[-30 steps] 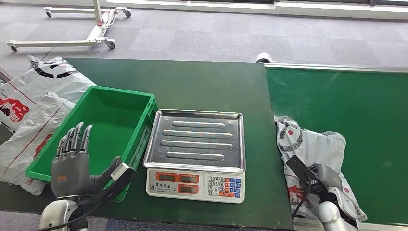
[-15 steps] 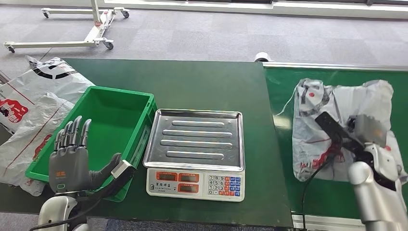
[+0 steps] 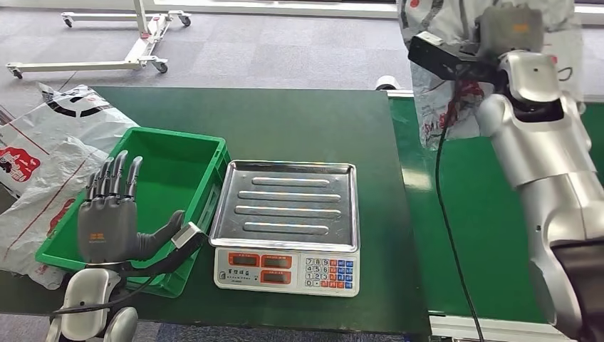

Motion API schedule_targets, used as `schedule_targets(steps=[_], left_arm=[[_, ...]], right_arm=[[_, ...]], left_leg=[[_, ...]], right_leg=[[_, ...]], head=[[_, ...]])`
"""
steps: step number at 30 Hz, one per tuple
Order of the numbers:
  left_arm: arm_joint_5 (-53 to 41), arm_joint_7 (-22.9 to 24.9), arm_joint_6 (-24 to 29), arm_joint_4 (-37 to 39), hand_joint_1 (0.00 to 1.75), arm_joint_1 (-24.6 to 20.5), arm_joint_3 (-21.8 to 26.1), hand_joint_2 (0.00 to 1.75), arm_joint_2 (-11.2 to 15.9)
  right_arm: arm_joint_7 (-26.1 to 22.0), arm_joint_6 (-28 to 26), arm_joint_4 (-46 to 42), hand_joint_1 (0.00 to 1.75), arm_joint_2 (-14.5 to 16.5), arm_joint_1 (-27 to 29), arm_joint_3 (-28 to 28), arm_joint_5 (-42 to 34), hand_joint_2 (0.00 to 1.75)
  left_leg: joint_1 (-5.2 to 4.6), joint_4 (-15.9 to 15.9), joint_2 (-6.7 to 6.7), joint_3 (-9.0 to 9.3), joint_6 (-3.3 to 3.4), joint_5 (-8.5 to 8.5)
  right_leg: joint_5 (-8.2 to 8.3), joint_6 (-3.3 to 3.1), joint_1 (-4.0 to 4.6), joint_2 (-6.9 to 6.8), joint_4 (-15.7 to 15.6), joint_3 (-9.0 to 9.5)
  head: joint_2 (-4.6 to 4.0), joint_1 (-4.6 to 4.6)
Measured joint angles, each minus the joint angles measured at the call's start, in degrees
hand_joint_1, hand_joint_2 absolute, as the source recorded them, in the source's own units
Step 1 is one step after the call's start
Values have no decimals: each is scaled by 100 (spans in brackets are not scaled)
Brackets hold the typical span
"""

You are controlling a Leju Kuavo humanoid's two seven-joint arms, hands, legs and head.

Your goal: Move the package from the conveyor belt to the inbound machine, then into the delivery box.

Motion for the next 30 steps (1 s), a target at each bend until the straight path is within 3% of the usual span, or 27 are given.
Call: schedule_targets(steps=[7, 13, 22, 30], left_arm=[[-39, 18, 89, 342, 0, -182, -287, 0, 74], [-104, 61, 90, 493, 0, -268, -433, 0, 149], [-243, 63, 84, 766, 0, -580, -709, 0, 181], [-251, 63, 180, 1052, 0, -915, -911, 0, 204]], right_arm=[[-78, 151, 737, 175, 1027, -534, 590, -35, 175], [-239, 188, 1063, 175, 1377, -680, 780, -260, 175], [-679, 359, 1234, 175, 2152, -599, 785, -1106, 175], [-984, 688, 1265, 175, 2360, -506, 4, -2995, 175]], left_leg=[[13, 0, -13, -4, -9, 6], [12, 1, -17, -7, -8, 5], [16, 1, -14, -7, -12, 7], [16, 4, -16, -9, -13, 8]], right_leg=[[-5, -8, 14, -14, 3, 0], [-2, -9, 7, -19, 2, 1], [0, -16, 18, -13, 3, -7], [4, -21, 17, -15, 1, -5]], head=[[0, 0], [0, 2], [0, -1], [0, 1]])
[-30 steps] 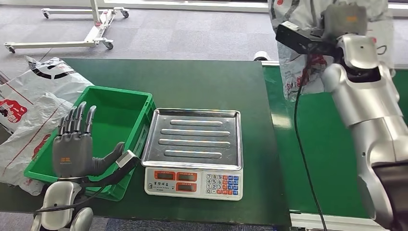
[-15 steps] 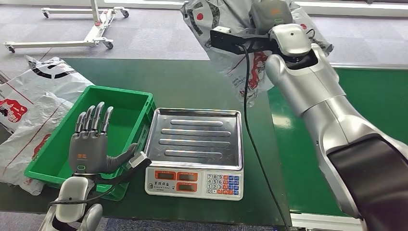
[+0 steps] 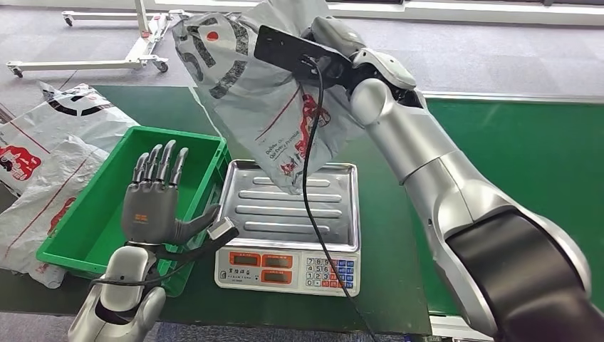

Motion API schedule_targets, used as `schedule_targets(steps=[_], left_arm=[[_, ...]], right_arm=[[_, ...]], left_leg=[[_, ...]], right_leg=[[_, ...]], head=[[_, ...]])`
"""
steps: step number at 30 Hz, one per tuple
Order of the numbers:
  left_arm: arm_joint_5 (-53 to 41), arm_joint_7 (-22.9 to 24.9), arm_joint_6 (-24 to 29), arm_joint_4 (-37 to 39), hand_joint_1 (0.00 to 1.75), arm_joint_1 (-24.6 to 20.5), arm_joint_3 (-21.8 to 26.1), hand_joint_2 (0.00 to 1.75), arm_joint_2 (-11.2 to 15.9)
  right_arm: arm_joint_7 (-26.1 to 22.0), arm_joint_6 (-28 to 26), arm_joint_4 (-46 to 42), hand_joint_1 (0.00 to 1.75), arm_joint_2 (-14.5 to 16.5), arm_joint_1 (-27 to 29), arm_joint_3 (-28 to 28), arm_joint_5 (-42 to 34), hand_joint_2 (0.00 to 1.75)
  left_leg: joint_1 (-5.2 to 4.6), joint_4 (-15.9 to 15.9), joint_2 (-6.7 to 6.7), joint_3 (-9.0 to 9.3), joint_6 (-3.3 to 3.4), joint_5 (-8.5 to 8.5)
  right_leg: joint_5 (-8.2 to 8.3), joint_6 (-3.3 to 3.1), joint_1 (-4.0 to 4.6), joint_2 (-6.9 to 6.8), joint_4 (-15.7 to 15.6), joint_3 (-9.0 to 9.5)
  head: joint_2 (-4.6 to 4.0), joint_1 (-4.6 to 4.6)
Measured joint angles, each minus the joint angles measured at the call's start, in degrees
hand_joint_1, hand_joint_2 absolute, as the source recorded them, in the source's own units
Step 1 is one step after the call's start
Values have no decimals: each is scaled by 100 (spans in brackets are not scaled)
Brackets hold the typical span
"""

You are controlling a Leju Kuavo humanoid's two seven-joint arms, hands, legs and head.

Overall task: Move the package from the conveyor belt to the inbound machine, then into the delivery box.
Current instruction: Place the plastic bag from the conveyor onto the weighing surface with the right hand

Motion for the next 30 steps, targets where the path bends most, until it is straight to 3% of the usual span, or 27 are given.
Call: schedule_targets(steps=[6, 14, 18, 24, 30], left_arm=[[-3, 13, 70, 116, 0, -133, -66, 0, 26], [21, 63, 79, 209, 0, -132, -105, 0, 40], [52, 94, 94, 222, 0, -92, -105, 0, 76], [68, 96, 79, 226, 0, -82, -106, 0, 90], [68, 98, 72, 235, 0, -82, -115, 0, 91]], right_arm=[[-54, 128, 72, 175, -51, 173, -623, -665, 175], [207, 495, 156, 175, -18, 390, -867, -1042, 175], [333, 832, 179, 175, 23, 775, -839, -1392, 175], [292, 919, 185, 175, 29, 1424, -525, -1699, 175], [284, 905, 191, 175, 29, 1609, -337, -1741, 175]], left_leg=[[-1, 3, 5, 0, 0, 0], [3, -1, 6, -1, -1, -1], [6, -2, 1, -1, -2, -1], [5, -1, -1, -2, -2, -1], [5, -1, 0, -4, -2, -1]], right_leg=[[3, 0, 0, 2, -1, -1], [2, -3, 5, 5, 1, -3], [0, -4, 8, 2, 1, -1], [1, -4, 7, 0, 0, 0], [1, -4, 7, 0, 0, -3]], head=[[0, 0], [0, -1], [0, 1], [0, 0], [0, 0]])
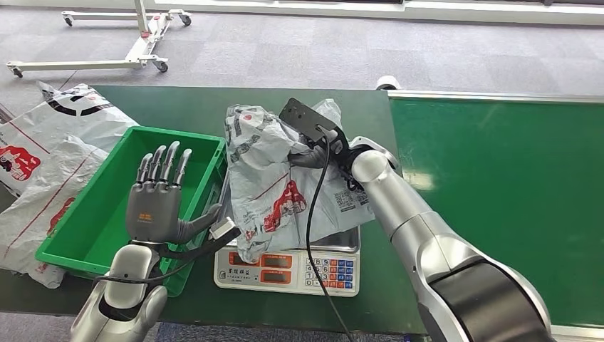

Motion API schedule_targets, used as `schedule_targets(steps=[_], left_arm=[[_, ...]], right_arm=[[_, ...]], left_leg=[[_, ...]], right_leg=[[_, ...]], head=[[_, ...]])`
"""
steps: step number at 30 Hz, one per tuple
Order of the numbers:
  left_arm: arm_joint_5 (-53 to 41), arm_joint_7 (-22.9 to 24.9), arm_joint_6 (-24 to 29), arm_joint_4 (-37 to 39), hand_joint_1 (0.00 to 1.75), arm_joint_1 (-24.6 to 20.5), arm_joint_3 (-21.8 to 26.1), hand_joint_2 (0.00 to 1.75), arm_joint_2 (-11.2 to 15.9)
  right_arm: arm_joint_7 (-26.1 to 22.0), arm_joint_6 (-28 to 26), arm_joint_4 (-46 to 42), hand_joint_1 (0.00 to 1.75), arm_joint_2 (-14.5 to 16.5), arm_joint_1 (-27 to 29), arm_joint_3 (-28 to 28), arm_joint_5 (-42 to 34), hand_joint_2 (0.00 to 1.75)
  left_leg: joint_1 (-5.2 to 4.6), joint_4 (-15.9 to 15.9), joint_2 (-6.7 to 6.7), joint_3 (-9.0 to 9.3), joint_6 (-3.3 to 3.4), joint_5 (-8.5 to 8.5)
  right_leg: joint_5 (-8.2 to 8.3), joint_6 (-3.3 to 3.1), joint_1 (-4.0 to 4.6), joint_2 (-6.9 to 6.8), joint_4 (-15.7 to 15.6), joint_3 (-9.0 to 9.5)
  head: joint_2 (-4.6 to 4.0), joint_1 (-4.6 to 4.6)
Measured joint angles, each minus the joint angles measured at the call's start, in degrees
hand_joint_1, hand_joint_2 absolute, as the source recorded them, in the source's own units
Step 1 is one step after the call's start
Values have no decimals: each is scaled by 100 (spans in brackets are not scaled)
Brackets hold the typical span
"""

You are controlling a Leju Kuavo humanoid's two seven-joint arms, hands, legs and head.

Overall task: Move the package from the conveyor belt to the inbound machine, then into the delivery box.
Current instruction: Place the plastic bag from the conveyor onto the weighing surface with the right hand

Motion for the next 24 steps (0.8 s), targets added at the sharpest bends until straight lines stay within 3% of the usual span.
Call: schedule_targets(steps=[17, 21, 24], left_arm=[[0, 2, 0, 2, 0, 0, -34, 0, 2], [-1, -1, -10, 2, 0, 5, -34, 0, 1], [-15, 9, -38, 2, 0, 16, -34, 0, 1]], right_arm=[[1, 2, 1, 175, 0, 36, 99, -15, 175], [-55, 263, 1, 169, 19, 88, 107, -217, 175], [-71, 420, 2, 38, 112, 233, 193, -294, 175]], left_leg=[[0, 0, 0, 0, 0, 0], [0, 0, 1, 0, 0, 0], [1, 0, 2, 0, -1, -1]], right_leg=[[0, 0, 0, 0, 0, 0], [0, 0, 0, 0, 0, 0], [0, 0, 1, 1, 0, -1]], head=[[0, 0], [0, 0], [0, -1]])
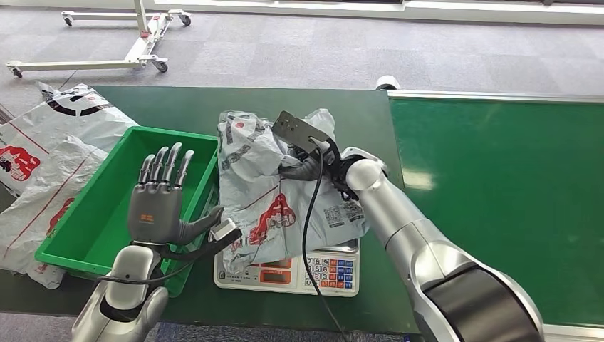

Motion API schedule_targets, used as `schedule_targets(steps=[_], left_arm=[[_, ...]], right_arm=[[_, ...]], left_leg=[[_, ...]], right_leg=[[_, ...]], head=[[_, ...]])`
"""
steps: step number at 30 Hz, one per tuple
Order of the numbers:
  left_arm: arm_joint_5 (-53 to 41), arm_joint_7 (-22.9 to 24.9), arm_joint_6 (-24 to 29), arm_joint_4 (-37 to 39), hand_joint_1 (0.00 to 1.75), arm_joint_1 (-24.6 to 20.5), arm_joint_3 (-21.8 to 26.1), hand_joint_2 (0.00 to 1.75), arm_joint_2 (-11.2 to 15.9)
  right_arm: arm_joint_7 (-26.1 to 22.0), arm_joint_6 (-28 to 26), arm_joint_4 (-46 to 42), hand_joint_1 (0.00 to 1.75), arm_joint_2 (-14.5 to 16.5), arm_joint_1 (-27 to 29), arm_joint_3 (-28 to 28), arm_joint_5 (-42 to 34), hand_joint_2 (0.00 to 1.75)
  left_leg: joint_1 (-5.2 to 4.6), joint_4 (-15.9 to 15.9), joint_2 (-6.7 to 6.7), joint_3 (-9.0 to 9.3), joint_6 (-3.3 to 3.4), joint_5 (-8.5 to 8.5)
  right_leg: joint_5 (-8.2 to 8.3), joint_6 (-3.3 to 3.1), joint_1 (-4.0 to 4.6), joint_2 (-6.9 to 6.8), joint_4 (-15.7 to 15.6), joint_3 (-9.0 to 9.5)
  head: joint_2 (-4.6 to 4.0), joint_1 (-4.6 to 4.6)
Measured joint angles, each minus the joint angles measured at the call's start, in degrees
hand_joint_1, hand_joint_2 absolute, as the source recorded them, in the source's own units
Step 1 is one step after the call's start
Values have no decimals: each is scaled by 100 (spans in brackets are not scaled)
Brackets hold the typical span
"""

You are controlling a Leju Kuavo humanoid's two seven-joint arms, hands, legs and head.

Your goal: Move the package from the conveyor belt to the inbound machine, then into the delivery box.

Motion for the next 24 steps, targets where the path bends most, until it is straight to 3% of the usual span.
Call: schedule_targets(steps=[1, 5, 9, 15, 19, 24], left_arm=[[-6, 5, -20, 0, 0, 2, 0, 0, -1], [-22, 12, -94, 7, 0, 2, 0, 0, -1], [-75, 55, -55, 14, 0, -10, 0, 0, 11], [-96, 74, -15, -123, 0, 92, 0, 0, 120], [-97, 27, -9, -160, 0, 147, 0, 0, 159], [-110, -79, 20, -162, 0, 148, 0, 0, 169]], right_arm=[[50, 28, 1, 0, 36, 45, 53, 8, 175], [303, 22, 14, 0, 91, 94, 262, 24, 0], [391, -229, 16, 0, -6, -51, 445, 159, 0], [871, -1390, -312, 0, -514, -861, 1113, 1280, 0], [898, -1267, -444, 0, -899, -1567, 1418, 1338, 0], [870, -1461, -517, 0, -1198, -1794, 1543, 1504, 0]], left_leg=[[0, 0, 0, 0, 0, 0], [0, 0, -1, -1, -1, 1], [-1, 3, -1, -2, -1, 2], [-3, 12, -4, -11, 0, 5], [-2, 14, -3, -13, -1, 5], [-2, 14, -8, -13, -2, 6]], right_leg=[[0, 0, 0, 0, 0, -1], [-1, -1, 0, -1, 0, -2], [4, -4, -1, 0, 0, -1], [10, -2, -3, -4, 0, -5], [10, -1, -2, -4, 0, -6], [10, -1, -1, -7, 0, -7]], head=[[0, 0], [0, 0], [0, 0], [0, 0], [0, 1], [0, 1]])
